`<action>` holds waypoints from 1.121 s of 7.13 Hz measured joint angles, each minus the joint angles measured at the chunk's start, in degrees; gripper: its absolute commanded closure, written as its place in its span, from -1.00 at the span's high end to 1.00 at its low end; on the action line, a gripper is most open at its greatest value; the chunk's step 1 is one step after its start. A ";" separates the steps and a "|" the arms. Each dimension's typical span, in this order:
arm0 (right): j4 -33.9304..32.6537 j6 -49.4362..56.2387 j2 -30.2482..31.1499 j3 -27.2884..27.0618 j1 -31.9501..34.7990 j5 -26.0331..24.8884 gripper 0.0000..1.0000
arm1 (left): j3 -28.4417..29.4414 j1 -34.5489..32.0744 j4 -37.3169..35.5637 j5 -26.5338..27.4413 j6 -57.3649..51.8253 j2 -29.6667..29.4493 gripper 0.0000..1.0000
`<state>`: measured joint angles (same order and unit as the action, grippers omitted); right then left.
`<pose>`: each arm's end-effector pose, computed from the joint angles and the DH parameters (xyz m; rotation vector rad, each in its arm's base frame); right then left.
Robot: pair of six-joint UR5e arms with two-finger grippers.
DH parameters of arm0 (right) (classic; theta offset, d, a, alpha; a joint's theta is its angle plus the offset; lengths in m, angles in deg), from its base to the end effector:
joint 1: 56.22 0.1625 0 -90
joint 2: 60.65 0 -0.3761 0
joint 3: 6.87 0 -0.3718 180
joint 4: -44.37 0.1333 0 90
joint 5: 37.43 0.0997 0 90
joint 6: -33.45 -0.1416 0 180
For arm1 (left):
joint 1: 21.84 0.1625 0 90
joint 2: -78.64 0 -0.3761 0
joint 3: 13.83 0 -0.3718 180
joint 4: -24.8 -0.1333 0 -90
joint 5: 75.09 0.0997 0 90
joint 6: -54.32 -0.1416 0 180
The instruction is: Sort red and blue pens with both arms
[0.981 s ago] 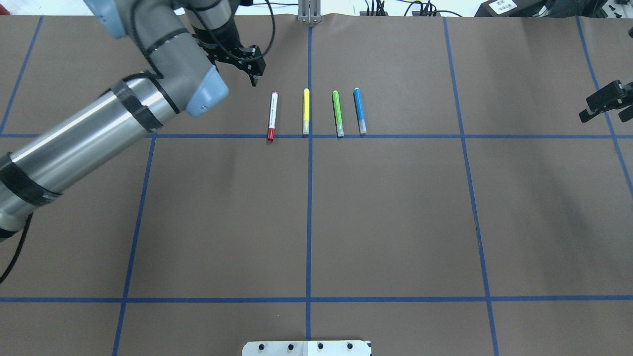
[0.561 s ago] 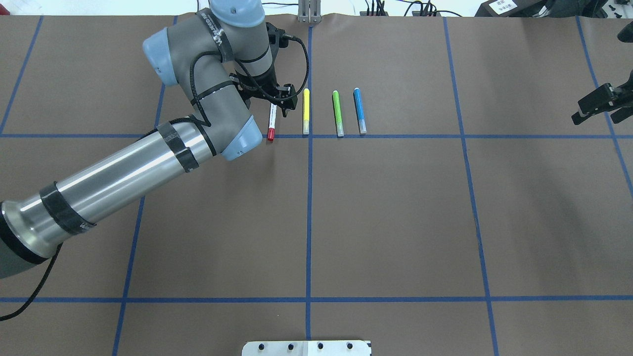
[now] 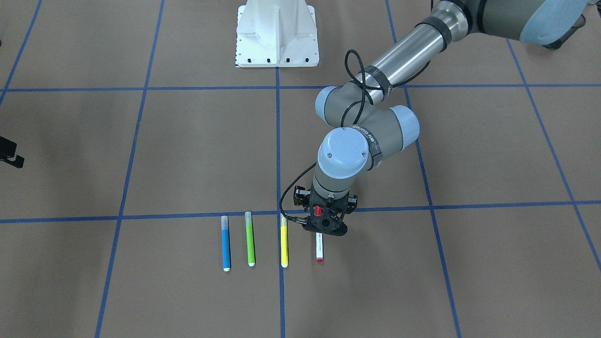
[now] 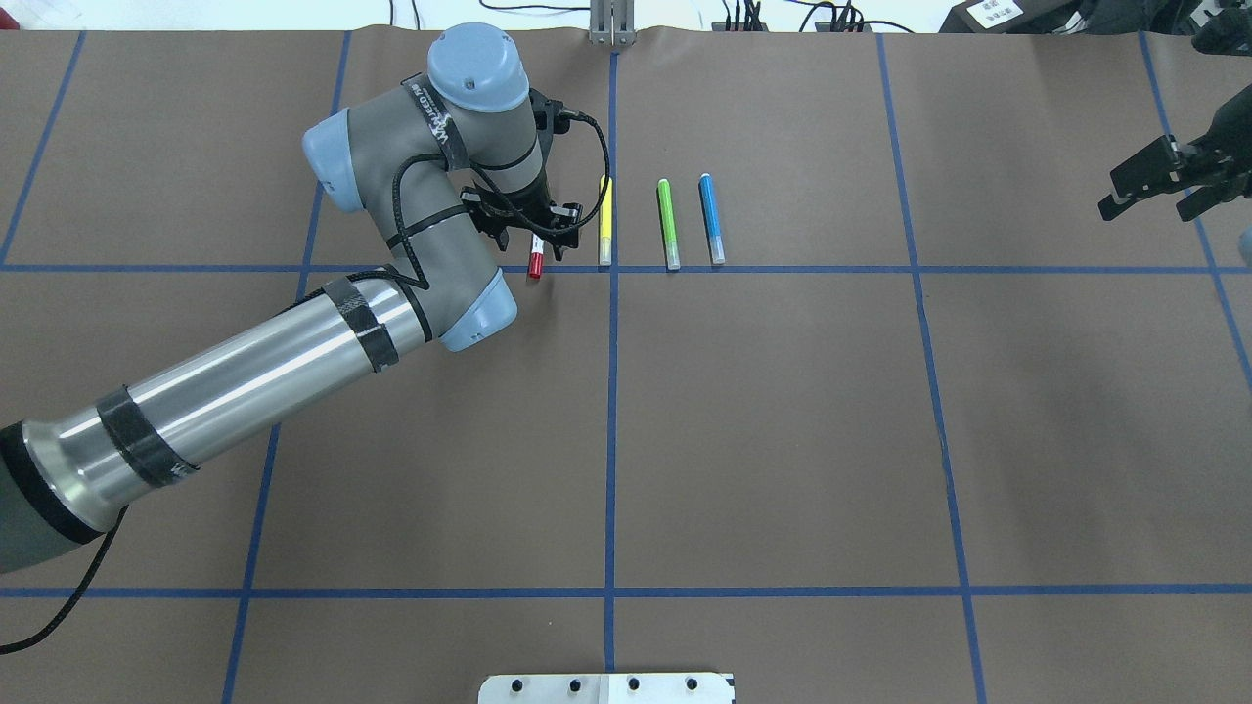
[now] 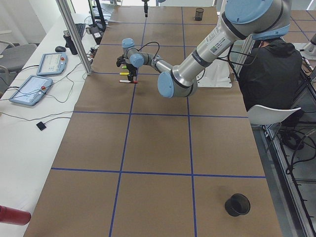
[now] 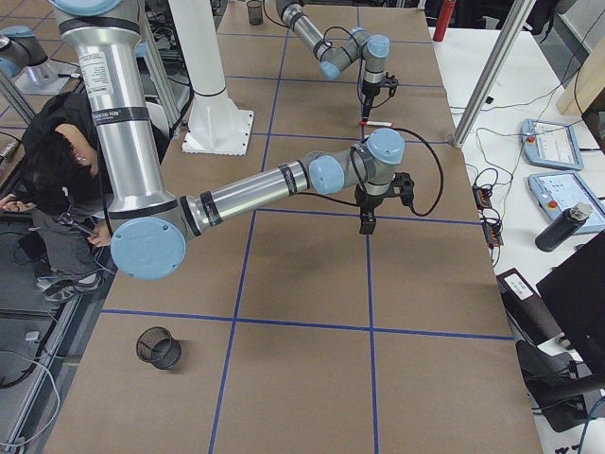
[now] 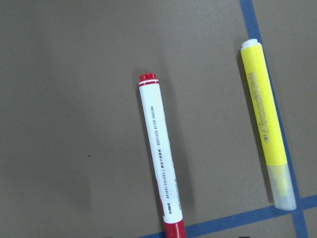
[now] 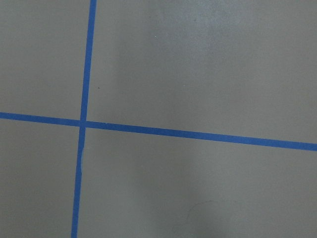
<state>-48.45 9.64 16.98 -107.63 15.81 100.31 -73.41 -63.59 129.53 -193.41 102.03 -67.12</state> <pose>-0.1423 -0.5310 0.4385 0.0178 -0.8883 -0.0525 0.5554 -0.5844 0.2462 0.1064 0.8260 0.1817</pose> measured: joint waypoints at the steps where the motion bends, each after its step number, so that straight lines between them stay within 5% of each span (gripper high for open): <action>1: -0.01 -1.49 -0.86 0.00 -0.56 0.02 0.99 | 0.27 0.04 0.24 0.19 0.21 -0.05 0.27; 8: 0.21 -3.57 -1.41 0.29 -1.71 -0.03 1.00 | 4.31 0.17 2.81 2.13 4.02 -2.02 -0.01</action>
<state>-48.24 6.07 15.57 -107.34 14.10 100.27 -69.10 -63.42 132.34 -191.28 106.05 -69.13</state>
